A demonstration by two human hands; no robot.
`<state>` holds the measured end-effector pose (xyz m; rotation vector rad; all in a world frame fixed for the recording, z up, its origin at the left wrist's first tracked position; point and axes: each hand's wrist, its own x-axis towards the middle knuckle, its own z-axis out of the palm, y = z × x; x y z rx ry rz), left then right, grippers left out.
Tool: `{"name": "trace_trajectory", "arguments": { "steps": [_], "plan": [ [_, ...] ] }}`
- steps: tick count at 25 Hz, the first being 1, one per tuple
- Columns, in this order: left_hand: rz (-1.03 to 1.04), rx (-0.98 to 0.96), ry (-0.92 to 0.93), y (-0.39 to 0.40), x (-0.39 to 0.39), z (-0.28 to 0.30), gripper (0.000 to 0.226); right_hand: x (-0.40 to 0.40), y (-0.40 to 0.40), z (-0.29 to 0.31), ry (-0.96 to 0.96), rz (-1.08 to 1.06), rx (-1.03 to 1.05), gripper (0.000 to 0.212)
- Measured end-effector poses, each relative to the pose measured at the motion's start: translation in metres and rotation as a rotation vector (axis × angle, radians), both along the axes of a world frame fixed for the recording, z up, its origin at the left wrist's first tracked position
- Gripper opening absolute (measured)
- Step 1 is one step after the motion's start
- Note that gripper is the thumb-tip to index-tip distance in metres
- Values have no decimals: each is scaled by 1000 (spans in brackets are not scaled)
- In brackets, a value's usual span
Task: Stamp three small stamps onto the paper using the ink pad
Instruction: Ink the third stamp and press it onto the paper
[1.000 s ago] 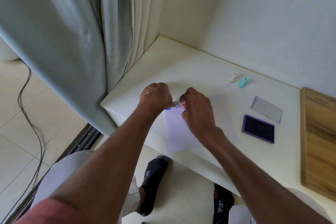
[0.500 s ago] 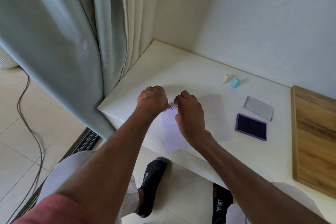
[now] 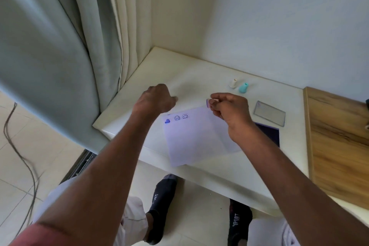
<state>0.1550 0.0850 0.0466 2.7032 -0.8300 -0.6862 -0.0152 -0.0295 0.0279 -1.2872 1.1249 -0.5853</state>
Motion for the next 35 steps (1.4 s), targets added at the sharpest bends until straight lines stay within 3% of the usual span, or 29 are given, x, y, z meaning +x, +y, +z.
{"name": "trace_trajectory", "arguments": {
  "steps": [5,11,14,18,24,29,35],
  "plan": [
    [228,-459,545,-35,-33,14,33,-23,-17,6,-179,-58,382,22],
    [418,-873,1047,-69,-74,13,34,-37,-36,16,-286,-137,426,25],
    [481,-965,1106,-77,-81,0,23,-41,-42,19,-310,-162,415,22],
    [651,-1019,1167,-83,-85,-16,28,-38,-42,16,-238,-167,273,9],
    [638,-992,1188,-87,-92,-21,32,-34,-40,11,-142,-92,90,15],
    [629,-1003,1060,-85,-92,-27,27,-33,-36,11,-172,-67,161,17],
    [556,-996,1061,-84,-91,-25,31,-33,-38,10,-277,-99,296,19]
  ]
}}
